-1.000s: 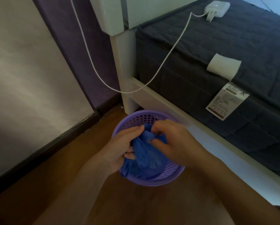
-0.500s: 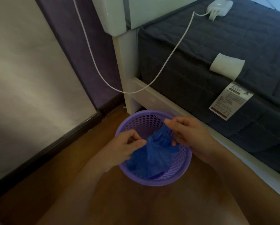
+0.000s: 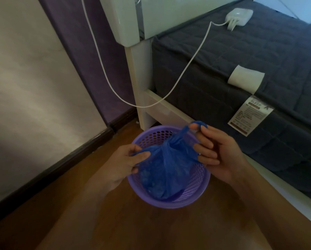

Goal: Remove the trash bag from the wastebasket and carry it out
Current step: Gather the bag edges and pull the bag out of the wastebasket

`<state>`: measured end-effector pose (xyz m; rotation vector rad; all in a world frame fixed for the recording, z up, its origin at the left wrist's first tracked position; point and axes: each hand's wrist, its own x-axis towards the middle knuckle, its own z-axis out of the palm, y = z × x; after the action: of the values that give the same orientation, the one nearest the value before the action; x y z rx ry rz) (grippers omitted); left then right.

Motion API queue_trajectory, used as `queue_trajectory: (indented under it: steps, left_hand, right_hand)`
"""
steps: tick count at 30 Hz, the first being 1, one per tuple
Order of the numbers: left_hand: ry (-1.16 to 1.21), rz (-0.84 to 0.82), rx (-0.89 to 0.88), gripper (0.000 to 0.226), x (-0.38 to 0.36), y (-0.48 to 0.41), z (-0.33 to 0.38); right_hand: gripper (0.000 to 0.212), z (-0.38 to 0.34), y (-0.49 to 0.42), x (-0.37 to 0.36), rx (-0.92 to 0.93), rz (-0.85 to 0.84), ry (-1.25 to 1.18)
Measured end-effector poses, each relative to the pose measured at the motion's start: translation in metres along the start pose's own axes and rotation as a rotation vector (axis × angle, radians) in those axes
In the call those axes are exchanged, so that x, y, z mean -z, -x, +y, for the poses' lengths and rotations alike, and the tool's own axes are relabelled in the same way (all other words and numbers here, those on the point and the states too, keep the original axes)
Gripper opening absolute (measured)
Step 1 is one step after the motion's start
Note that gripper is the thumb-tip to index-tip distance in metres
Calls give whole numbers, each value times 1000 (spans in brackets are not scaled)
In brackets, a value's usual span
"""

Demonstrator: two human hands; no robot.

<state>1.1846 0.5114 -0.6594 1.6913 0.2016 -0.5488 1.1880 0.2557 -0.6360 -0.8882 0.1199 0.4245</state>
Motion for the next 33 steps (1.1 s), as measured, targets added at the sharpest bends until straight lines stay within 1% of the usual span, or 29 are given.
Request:
queue_trajectory:
  steps: [1,2,5,6,9,12,16,19,21,25,28,31,33]
  left_hand:
    - [88,10,30,10,0,0,1]
    - [167,25,61,10,1,0,2]
    - [372,52,144,26,7,-2,2]
    - [432,57,162,26,7,-3,2]
    - [572,89,171,12,5,-4,3]
    - [729,121,146,11,4,-3,6]
    - [967,138,113,17,0,-1,12]
    - [1230,188,88,18,-10,5,16]
    - [1393,213,83,17,-15,8,15]
    - [1476,201,105,30,-15,10,-2]
    - [1507,278,112,36,7,11,-18]
    - [1462,382,67,34,45,12,-30]
    - [1414,424,66,31,55,13,-36]
  right_hand:
    - [22,0,1,0,11,15,-2]
    - [25,0,1,1,23,41,-15]
    - [33,-2,2,2,99,121,-98]
    - [33,-1,2,3,131,131,-121]
    - [26,0,2,4,188,91,-165]
    - [19,3,3,4,215,111,-175]
    - [29,9,6,3,236,257,-189]
    - [39,19,8,4,215,378,-260]
    - [41,27,12,8,209,451,-292]
    - [42,34,20,19,181,550,-293]
    - [43,32,22,31,163,642,-264]
    - [40,33,25,47,184,761,-195]
    - [37,34,27,57,210,811,-154]
